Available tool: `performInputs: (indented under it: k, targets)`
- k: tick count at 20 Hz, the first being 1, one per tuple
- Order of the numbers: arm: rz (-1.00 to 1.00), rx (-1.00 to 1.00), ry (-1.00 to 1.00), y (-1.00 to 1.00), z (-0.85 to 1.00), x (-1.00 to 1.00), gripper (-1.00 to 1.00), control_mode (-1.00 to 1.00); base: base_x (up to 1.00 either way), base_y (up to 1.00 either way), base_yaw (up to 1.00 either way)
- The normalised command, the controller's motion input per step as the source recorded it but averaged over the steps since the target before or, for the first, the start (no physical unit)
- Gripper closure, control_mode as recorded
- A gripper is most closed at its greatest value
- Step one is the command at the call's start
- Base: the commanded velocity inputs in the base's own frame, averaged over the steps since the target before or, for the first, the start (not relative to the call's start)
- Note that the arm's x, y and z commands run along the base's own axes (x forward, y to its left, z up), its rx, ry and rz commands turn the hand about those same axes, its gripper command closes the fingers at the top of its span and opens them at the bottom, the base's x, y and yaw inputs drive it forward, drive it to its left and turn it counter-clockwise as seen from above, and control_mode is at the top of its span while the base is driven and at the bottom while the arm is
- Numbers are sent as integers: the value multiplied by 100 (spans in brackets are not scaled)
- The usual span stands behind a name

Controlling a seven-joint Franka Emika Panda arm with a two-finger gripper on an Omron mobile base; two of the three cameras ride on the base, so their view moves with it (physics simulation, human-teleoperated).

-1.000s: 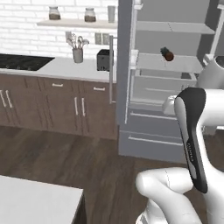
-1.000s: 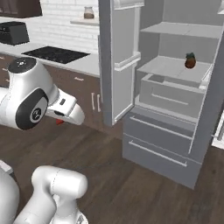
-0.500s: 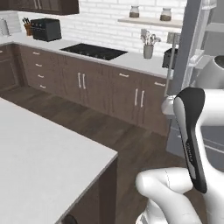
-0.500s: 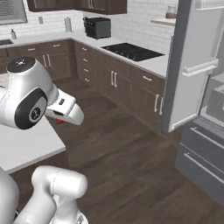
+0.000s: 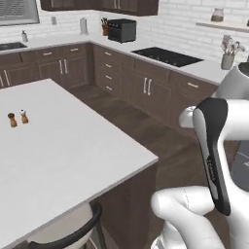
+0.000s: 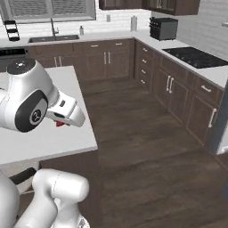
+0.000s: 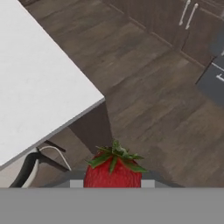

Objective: Take the strawberry from the fridge and place it on top of the pancake, located on the dining counter.

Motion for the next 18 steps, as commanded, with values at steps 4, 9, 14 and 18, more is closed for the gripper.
performInputs:
  k: [4, 9, 14, 18]
  targets:
    - [0, 0, 0, 0, 0, 0, 100, 100, -46, 26, 58]
    - [0, 0, 0, 0, 0, 0, 100, 100, -86, 25, 50]
    - [0, 0, 0, 0, 0, 0, 100, 100, -100, -18, 42]
    - [0, 0, 0, 0, 0, 0, 100, 100, -97, 7, 41]
